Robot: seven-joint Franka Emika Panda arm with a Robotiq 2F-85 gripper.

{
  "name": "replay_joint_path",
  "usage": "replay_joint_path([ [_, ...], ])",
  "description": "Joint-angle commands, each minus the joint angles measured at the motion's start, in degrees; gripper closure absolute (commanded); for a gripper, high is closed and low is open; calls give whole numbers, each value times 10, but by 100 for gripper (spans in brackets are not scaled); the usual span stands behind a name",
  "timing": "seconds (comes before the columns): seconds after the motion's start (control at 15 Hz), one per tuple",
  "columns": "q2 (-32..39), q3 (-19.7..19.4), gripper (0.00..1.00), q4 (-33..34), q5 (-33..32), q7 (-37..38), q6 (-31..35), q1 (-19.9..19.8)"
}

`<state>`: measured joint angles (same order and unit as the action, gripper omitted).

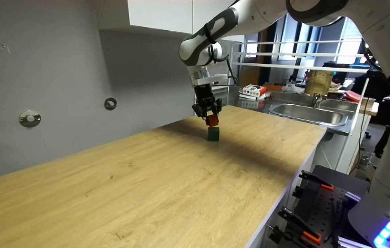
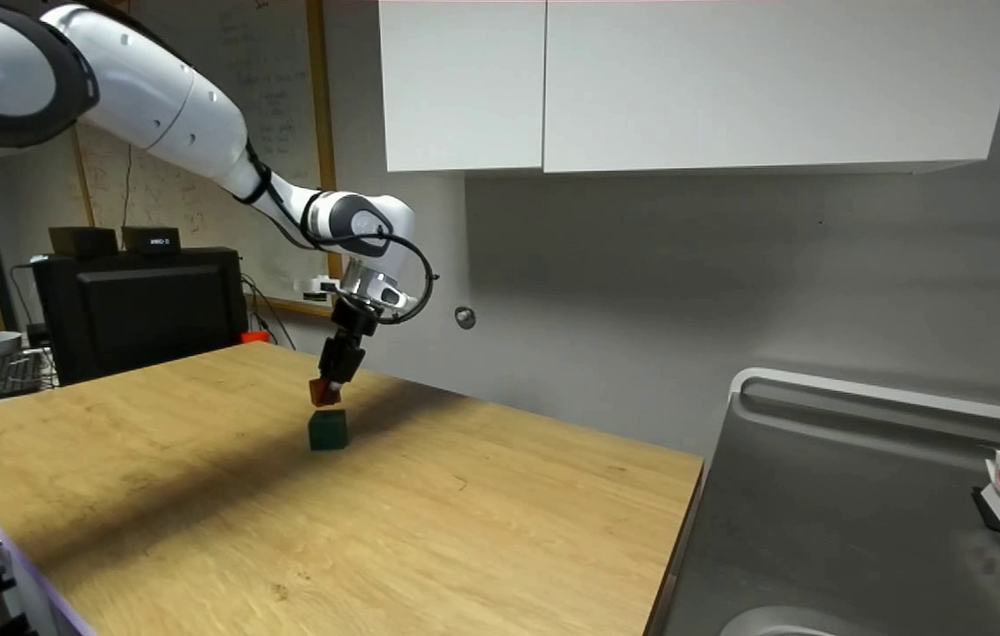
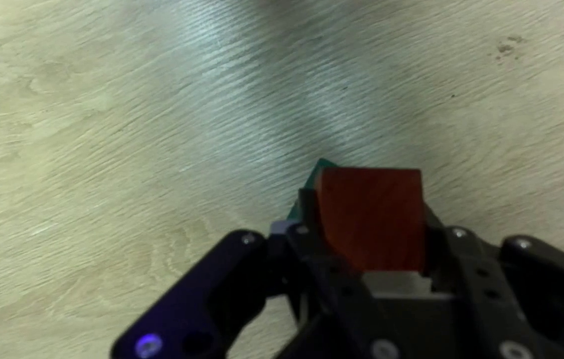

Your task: Put the orange block on the green block

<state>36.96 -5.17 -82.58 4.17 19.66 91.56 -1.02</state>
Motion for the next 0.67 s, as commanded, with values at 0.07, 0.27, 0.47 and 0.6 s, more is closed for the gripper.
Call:
replay_joint_path([
  [0.07,29,4,81,39,9,-1,-21,-4],
  [0.27,37,4,81,39,12,-2,-18,-6],
  [0.47,40,5,31,40,16,-3,-20,-8],
  [0.6,39,5,27,39,19,-4,-21,-9],
])
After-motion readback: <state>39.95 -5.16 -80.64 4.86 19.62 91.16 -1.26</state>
